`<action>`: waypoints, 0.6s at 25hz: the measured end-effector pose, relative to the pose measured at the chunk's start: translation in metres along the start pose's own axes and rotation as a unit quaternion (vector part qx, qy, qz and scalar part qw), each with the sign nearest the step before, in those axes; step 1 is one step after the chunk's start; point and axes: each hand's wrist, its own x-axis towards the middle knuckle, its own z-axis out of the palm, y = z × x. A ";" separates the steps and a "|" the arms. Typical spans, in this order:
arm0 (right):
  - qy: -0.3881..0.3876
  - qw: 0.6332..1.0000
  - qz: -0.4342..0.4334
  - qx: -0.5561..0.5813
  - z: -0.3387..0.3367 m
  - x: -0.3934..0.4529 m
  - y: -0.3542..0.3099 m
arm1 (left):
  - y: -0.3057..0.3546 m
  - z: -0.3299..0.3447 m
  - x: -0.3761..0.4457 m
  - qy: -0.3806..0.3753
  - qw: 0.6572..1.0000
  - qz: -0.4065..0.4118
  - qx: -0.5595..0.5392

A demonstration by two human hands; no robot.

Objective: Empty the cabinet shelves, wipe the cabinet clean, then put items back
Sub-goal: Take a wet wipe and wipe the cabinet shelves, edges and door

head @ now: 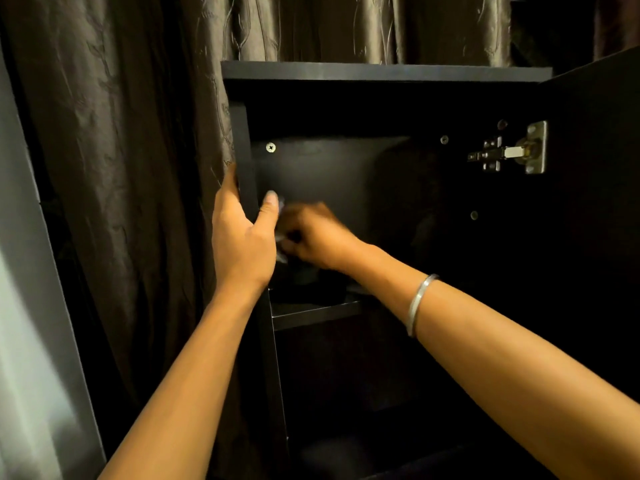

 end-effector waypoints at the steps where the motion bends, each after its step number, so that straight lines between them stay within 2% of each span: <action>1: -0.087 0.995 -0.029 -0.030 -0.003 -0.018 0.007 | 0.003 0.000 -0.002 0.009 1.000 -0.006 0.005; 2: -0.151 0.987 -0.011 -0.055 -0.011 -0.032 0.013 | 0.007 0.000 -0.005 0.037 0.999 0.003 0.029; 3: -0.162 0.984 0.021 -0.069 -0.021 -0.040 0.020 | 0.013 -0.001 -0.011 0.081 0.993 0.039 0.079; 4: -0.109 0.990 0.052 -0.074 -0.031 -0.046 0.028 | 0.018 -0.001 -0.018 0.126 0.976 0.104 0.144; 5: -0.020 0.992 0.095 -0.078 -0.042 -0.053 0.035 | 0.021 -0.001 -0.025 0.150 0.951 0.190 0.195; 6: 0.092 0.982 0.146 -0.080 -0.055 -0.058 0.043 | 0.023 0.002 -0.031 0.137 0.929 0.267 0.219; 7: 0.196 0.956 0.200 -0.084 -0.067 -0.065 0.050 | 0.025 0.007 -0.037 0.091 0.918 0.312 0.227; 8: 0.266 0.926 0.252 -0.090 -0.077 -0.071 0.061 | 0.024 0.015 -0.041 0.033 0.915 0.326 0.236; 9: 0.289 0.905 0.297 -0.093 -0.083 -0.075 0.070 | 0.023 0.023 -0.045 -0.026 0.913 0.318 0.256; 11: 0.251 0.908 0.311 -0.129 -0.078 -0.084 0.080 | 0.017 0.039 -0.052 -0.123 0.900 0.272 0.317; 13: 0.169 0.935 0.240 -0.199 -0.048 -0.091 0.079 | 0.007 0.049 -0.057 -0.190 0.896 0.212 0.340; 15: 0.096 0.947 0.177 -0.249 -0.038 -0.077 0.078 | -0.001 0.055 -0.053 -0.226 0.901 0.156 0.335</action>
